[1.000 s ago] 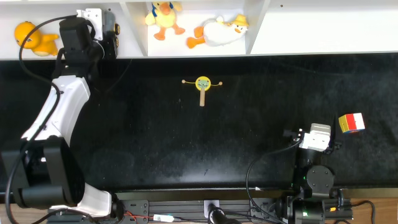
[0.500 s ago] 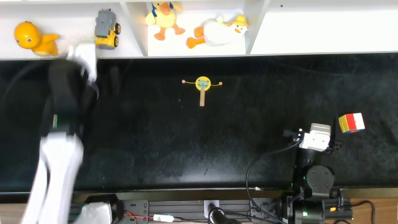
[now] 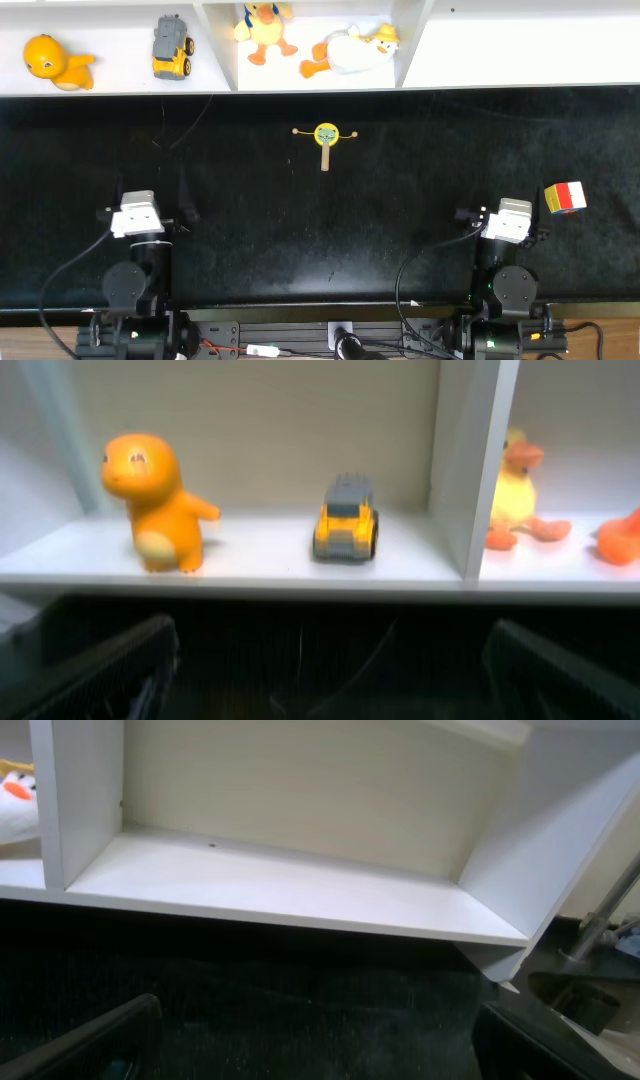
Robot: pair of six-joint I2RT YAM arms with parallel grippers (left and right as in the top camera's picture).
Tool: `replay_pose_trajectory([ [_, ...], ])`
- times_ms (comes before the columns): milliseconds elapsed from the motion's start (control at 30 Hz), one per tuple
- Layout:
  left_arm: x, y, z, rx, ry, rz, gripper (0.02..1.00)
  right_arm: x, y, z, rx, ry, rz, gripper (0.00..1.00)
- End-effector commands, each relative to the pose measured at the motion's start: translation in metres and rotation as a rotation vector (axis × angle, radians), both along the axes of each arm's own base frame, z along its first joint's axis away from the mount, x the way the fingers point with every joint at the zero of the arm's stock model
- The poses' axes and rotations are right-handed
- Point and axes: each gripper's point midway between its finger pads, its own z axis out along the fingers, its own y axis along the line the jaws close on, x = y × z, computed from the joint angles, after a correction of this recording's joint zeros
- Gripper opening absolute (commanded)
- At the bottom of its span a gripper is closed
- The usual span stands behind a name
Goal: Store Toys
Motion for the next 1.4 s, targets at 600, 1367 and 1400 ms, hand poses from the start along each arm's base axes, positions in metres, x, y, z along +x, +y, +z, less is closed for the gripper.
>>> replay_pose_trajectory([
  [600, -0.015, -0.022, -0.043, -0.018, 0.129, -0.12, 0.998, 0.0, -0.001, -0.003, -0.003, 0.0, -0.005, 0.996],
  [1367, -0.015, -0.022, -0.043, -0.018, 0.129, -0.12, 0.998, 0.014, 0.114, -0.053, 0.435, 0.754, 0.243, 0.996],
  [1400, -0.015, -0.022, -0.043, -0.018, 0.129, -0.12, 0.998, 0.016, 0.124, -0.055, 0.485, 0.785, 0.234, 0.996],
])
